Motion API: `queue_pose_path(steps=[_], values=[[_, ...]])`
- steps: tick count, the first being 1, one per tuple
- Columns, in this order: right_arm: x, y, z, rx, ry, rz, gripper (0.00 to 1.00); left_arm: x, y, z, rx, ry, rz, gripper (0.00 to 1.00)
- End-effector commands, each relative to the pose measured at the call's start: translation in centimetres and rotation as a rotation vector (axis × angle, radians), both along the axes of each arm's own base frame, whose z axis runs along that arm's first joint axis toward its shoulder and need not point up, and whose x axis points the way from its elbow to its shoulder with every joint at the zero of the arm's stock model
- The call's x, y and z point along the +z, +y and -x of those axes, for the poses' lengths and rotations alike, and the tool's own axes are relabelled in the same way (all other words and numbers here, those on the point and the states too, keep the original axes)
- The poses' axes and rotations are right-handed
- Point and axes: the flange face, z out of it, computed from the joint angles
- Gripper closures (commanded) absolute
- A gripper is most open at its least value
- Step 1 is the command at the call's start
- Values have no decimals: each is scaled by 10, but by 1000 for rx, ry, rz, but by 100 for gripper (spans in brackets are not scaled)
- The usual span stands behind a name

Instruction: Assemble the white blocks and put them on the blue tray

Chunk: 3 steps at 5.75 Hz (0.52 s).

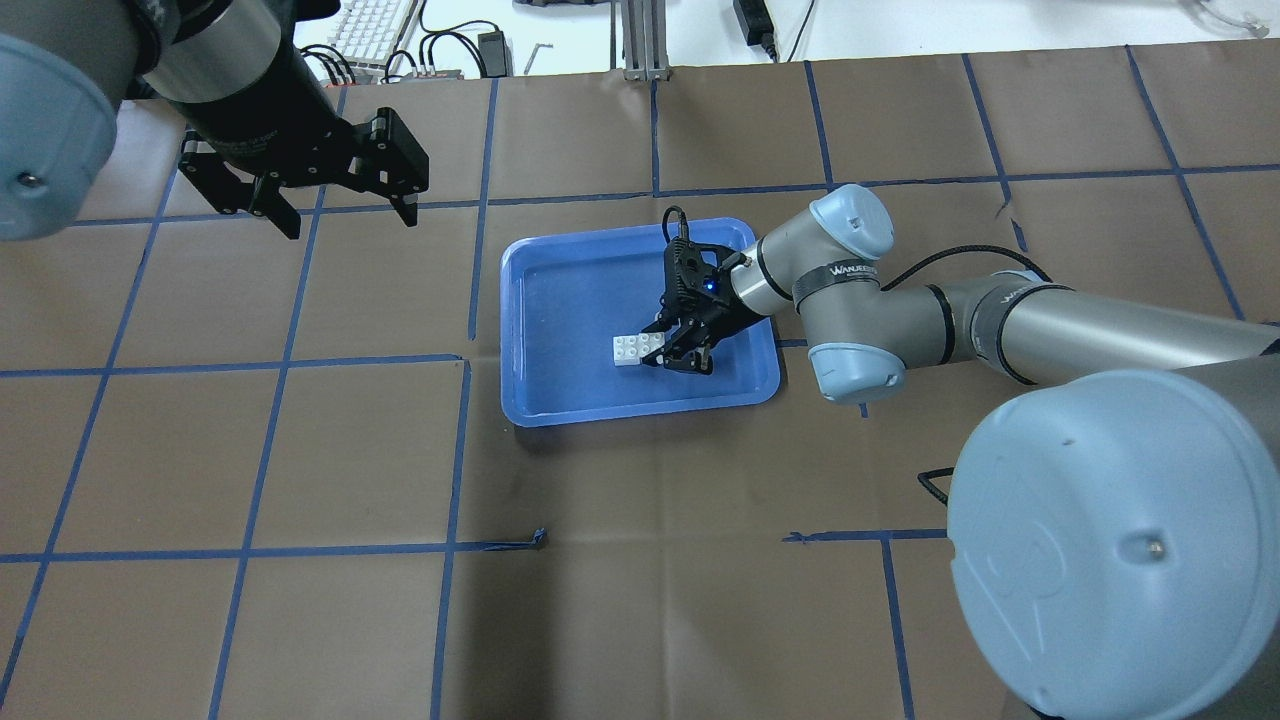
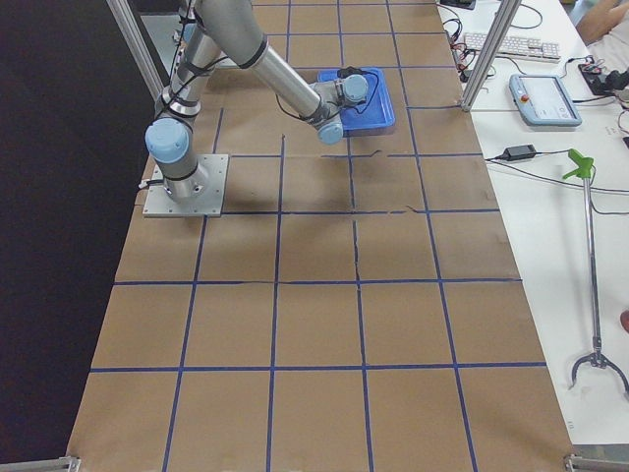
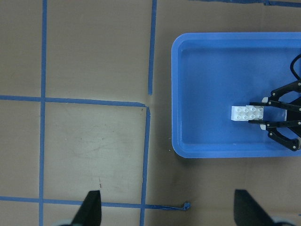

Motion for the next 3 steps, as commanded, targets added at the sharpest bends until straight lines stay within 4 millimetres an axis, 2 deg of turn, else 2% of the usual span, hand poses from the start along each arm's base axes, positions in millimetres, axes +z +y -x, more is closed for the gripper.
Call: queue_pose_path(steps=[1,3], values=[[-1,1,0,-1,2,-5,76,2,-1,-1,2,-5,14,0],[-1,1,0,-12,2,-15,74,2,-1,-1,2,-5,15,0]])
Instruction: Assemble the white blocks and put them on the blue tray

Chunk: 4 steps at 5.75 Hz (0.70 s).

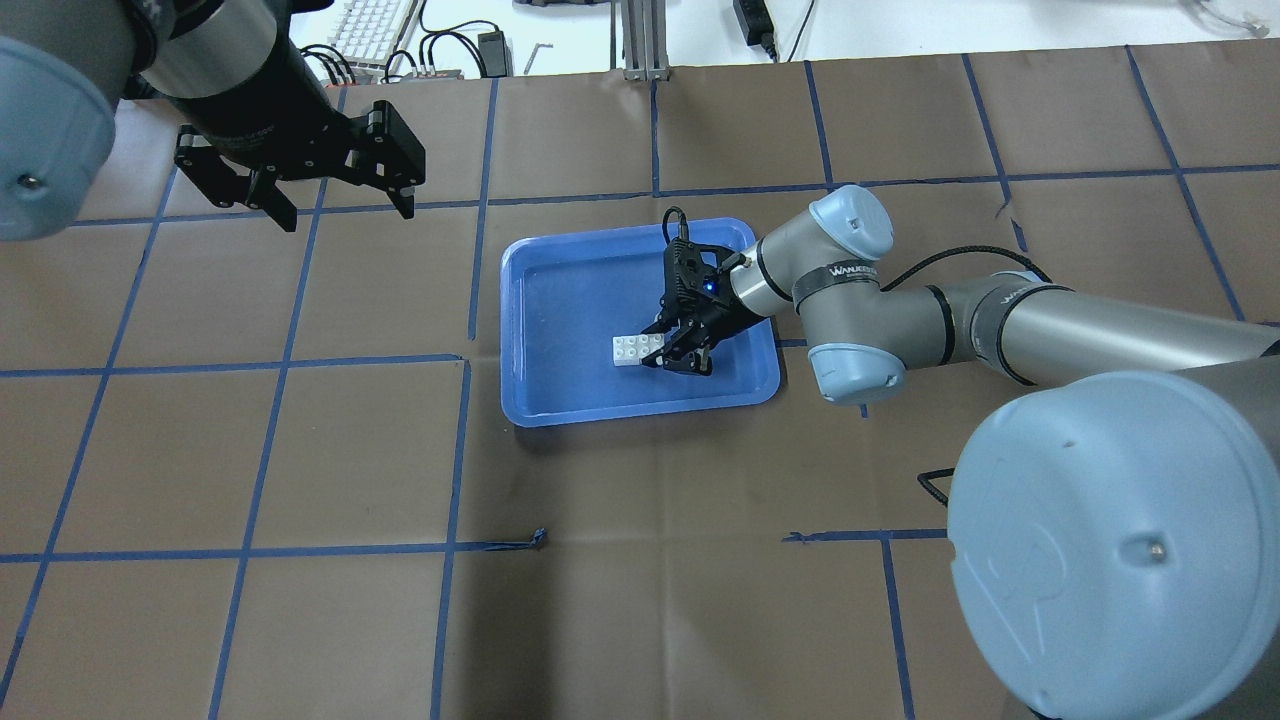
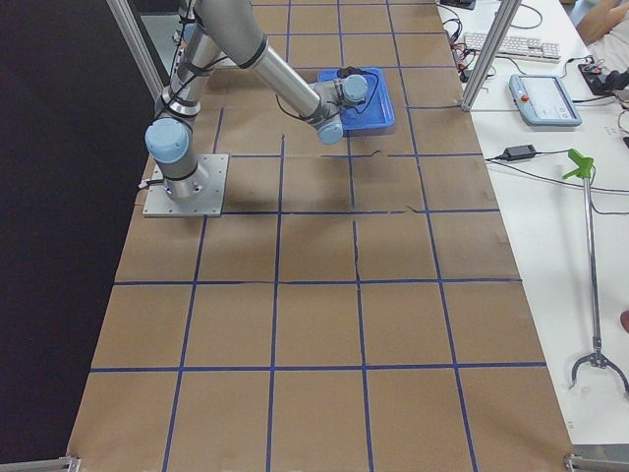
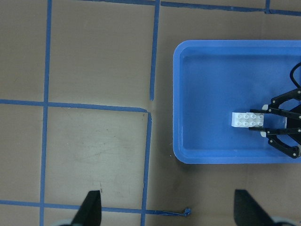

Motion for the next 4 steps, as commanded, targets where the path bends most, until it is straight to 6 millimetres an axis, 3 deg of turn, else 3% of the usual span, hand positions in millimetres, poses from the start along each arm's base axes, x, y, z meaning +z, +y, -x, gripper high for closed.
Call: queue_pose_path(steps=[1,4], values=[[0,0,0,-4,-1,-4,71,-1,0,1,-1,0,-1,0],[0,0,0,-8,-1,-8,62,-1,0,1,0,1,-1,0]])
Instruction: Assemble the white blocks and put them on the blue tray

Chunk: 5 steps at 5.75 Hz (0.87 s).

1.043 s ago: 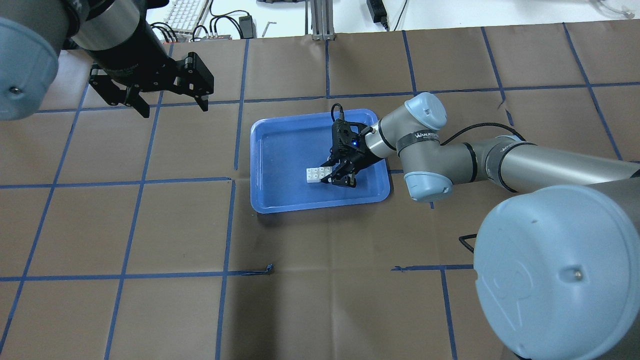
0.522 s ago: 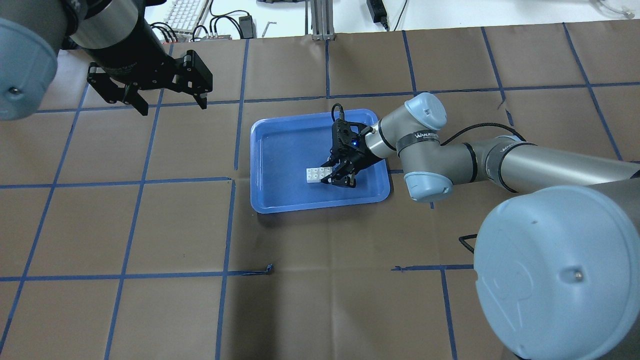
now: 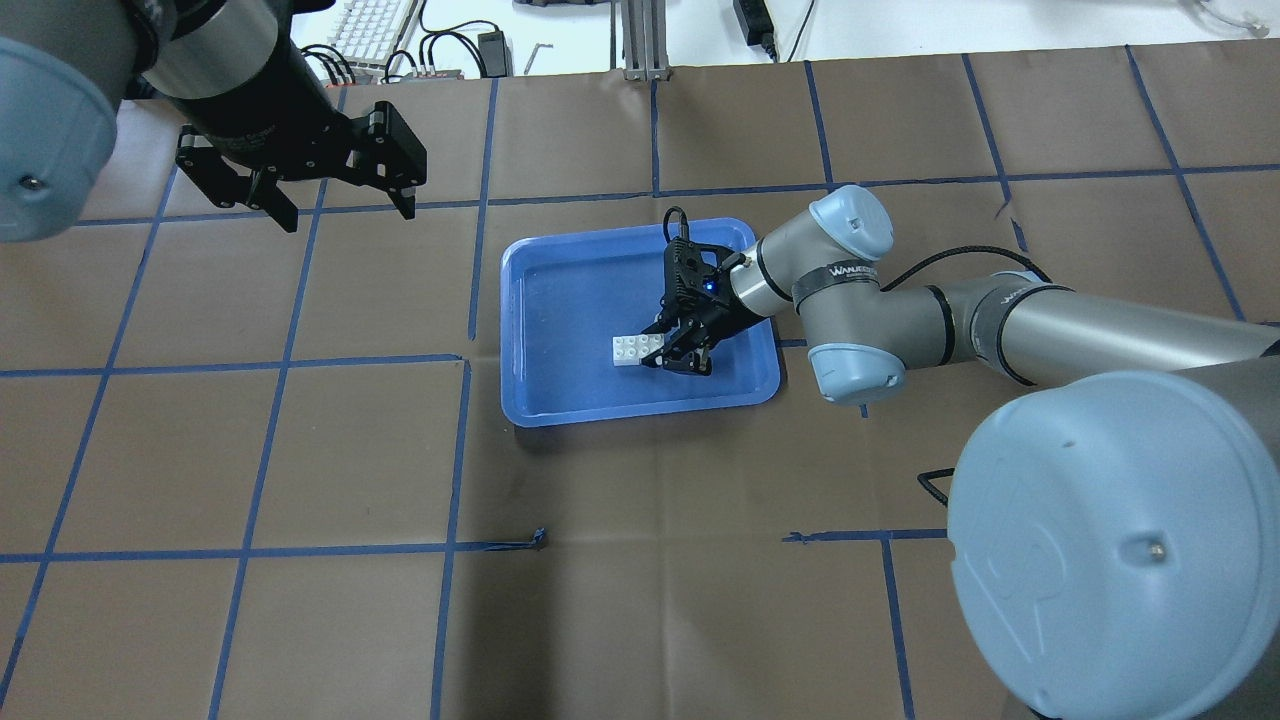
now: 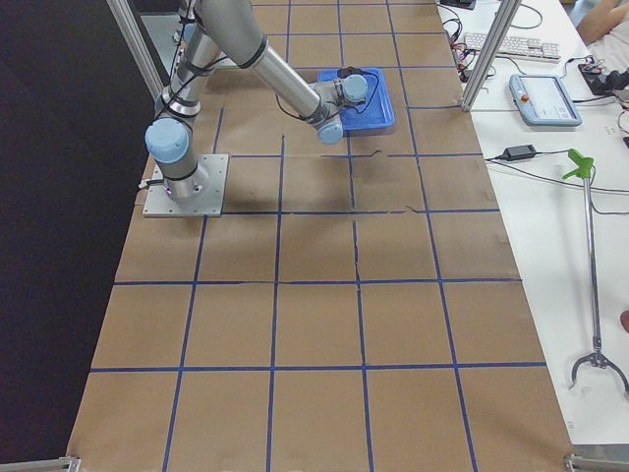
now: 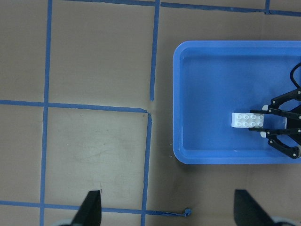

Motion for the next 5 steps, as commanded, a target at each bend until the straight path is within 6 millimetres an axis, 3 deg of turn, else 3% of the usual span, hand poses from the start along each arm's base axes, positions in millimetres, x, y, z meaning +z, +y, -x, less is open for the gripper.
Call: queue_pose_path(steps=[1,3,5], values=[[0,0,-1,0,2,-3,62,-1,0,0,1,0,0,0],[1,0,0,-2,2,-1,57,-1,0,0,1,0,0,0],[0,0,0,-9,-4,-12,41,-1,0,0,1,0,0,0]])
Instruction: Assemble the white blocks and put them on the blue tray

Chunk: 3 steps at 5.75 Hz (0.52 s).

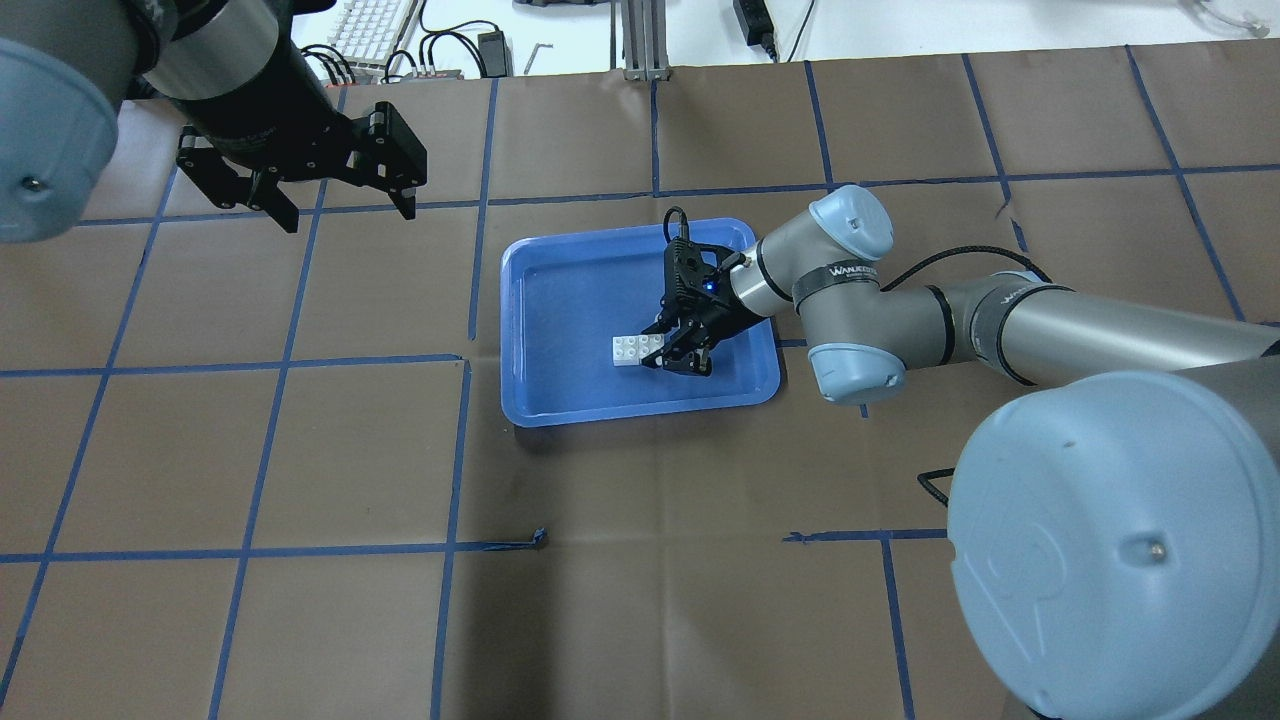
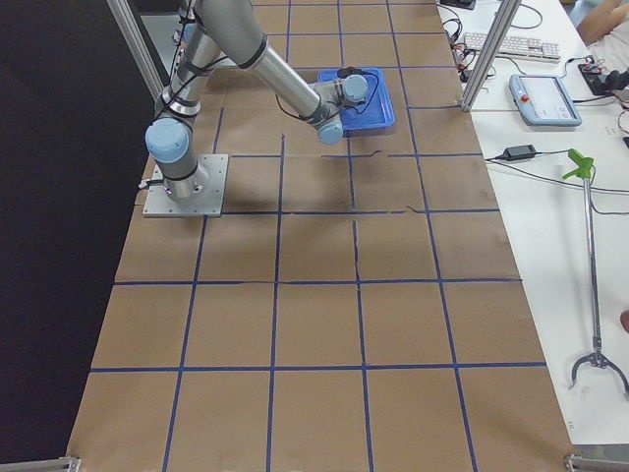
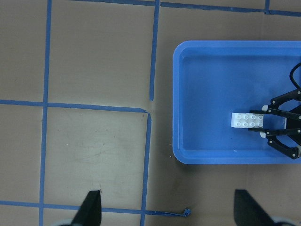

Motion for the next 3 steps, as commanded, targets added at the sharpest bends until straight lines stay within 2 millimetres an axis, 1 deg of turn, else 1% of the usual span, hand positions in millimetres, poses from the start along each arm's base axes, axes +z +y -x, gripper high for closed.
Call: queue_pose_path(steps=[1,2,3], values=[[2,-1,0,-41,-4,-32,10,-1,0,0,-1,0,-2,0],[10,-4,0,-101,1,-62,0,-1,0,0,-1,0,-2,0],[31,-9,0,-149,10,-60,0,-1,0,0,-1,0,-2,0]])
